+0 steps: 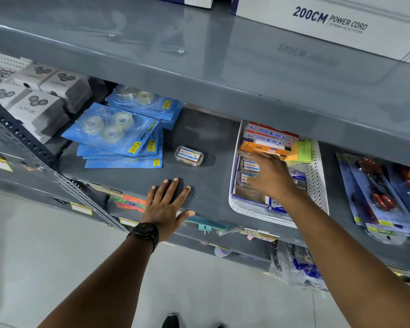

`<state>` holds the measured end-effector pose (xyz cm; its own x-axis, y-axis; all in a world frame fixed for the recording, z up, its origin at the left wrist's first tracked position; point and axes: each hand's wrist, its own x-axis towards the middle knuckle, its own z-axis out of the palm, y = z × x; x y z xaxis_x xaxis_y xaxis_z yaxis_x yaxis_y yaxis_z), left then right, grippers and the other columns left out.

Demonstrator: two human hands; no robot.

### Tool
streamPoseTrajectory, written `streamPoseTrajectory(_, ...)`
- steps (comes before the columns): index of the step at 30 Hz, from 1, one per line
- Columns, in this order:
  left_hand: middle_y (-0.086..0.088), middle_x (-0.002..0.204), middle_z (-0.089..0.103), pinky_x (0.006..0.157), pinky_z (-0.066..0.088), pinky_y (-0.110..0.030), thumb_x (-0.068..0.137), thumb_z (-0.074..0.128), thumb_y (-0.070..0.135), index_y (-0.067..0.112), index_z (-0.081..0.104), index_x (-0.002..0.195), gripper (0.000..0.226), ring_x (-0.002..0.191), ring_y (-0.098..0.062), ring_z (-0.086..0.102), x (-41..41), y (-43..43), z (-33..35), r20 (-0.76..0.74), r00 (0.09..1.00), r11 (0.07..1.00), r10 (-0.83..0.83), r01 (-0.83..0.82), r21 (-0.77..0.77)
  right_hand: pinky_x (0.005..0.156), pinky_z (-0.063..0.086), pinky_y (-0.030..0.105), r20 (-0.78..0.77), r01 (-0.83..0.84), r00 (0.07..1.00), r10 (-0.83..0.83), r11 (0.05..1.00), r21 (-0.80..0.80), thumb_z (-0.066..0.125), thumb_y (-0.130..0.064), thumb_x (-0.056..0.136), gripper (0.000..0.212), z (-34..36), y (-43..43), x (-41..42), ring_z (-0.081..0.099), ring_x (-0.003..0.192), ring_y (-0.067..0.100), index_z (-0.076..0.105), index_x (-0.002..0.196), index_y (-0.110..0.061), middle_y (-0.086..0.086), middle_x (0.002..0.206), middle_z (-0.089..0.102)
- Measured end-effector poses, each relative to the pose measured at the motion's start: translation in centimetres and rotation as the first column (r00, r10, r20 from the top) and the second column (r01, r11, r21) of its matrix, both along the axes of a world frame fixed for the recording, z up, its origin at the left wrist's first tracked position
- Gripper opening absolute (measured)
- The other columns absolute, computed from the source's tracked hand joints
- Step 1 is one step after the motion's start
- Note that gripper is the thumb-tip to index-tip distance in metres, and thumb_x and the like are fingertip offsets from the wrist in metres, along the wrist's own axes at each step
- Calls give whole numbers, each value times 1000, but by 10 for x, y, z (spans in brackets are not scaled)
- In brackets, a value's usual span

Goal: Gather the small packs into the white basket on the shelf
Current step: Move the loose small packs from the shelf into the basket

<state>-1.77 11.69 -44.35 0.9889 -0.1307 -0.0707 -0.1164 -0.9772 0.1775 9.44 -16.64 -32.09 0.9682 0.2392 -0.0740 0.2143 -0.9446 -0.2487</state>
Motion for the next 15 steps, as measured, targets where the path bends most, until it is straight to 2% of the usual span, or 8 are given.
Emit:
streamPoseTrajectory(3,-4,165,13,120,11,-55,88,11,76,40,13,154,75,150,-32,12,0,0,0,2,1000,1000,-3,3,-3,102,45,44,83,-45,996,28,978,202,69,-24,78,50,12,31,6,57,118,28,60,128,-23,2,128,64)
streamPoseTrajectory(5,-3,165,13,120,12,-55,89,11,76,41,12,153,74,150,-32,12,0,0,-1,4,1000,1000,-2,2,-1,99,46,42,118,-111,989,84,965,239,68,-25,79,47,14,60,14,58,114,29,62,126,-18,5,125,66)
streamPoseTrajectory(10,-2,165,12,120,10,-55,89,13,75,42,9,153,72,150,-32,10,1,1,-4,0,1000,1000,-3,3,11,97,46,40,9,-232,973,232,972,40,67,-34,80,54,-2,125,37,57,116,33,57,129,-14,10,128,64)
streamPoseTrajectory(15,-2,164,14,119,9,-54,90,15,74,42,10,152,71,149,-31,10,2,0,-4,12,1000,1000,4,-4,13,92,42,43,-88,-262,964,251,952,-155,67,-46,78,48,-32,151,51,58,113,34,56,115,-18,8,122,66)
